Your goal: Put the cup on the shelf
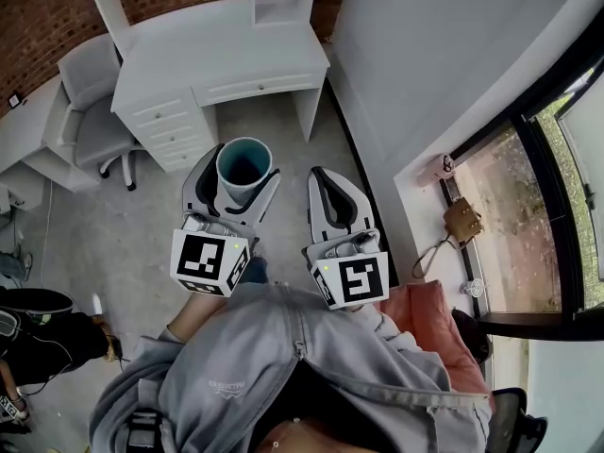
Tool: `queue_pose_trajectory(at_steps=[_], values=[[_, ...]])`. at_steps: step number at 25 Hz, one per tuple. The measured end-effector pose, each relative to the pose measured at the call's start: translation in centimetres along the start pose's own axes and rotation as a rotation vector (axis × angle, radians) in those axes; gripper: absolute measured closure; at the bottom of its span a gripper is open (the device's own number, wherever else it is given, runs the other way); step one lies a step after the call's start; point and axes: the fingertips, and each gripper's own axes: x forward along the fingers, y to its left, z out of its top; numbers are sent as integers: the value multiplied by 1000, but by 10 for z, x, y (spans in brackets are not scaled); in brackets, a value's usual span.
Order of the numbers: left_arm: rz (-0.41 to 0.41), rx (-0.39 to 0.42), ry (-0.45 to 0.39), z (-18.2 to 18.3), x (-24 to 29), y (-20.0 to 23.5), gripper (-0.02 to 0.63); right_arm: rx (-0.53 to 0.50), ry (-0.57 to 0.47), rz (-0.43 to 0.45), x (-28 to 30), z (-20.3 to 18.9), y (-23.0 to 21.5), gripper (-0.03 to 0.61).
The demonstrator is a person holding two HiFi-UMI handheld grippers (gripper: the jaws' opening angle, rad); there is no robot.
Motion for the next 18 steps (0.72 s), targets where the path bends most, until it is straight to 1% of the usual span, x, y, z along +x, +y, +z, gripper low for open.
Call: queue_pose_trajectory(at_steps=[4, 8, 18], values=[[-6, -12, -6, -6, 18, 16, 235, -9, 17, -10, 17, -10, -7, 551], [-19, -17, -11, -12, 50, 35, 235, -19, 23, -27, 45, -21, -24, 551], [-60, -25, -16, -17, 140, 104, 235, -33, 7, -29, 155, -37, -58, 551]])
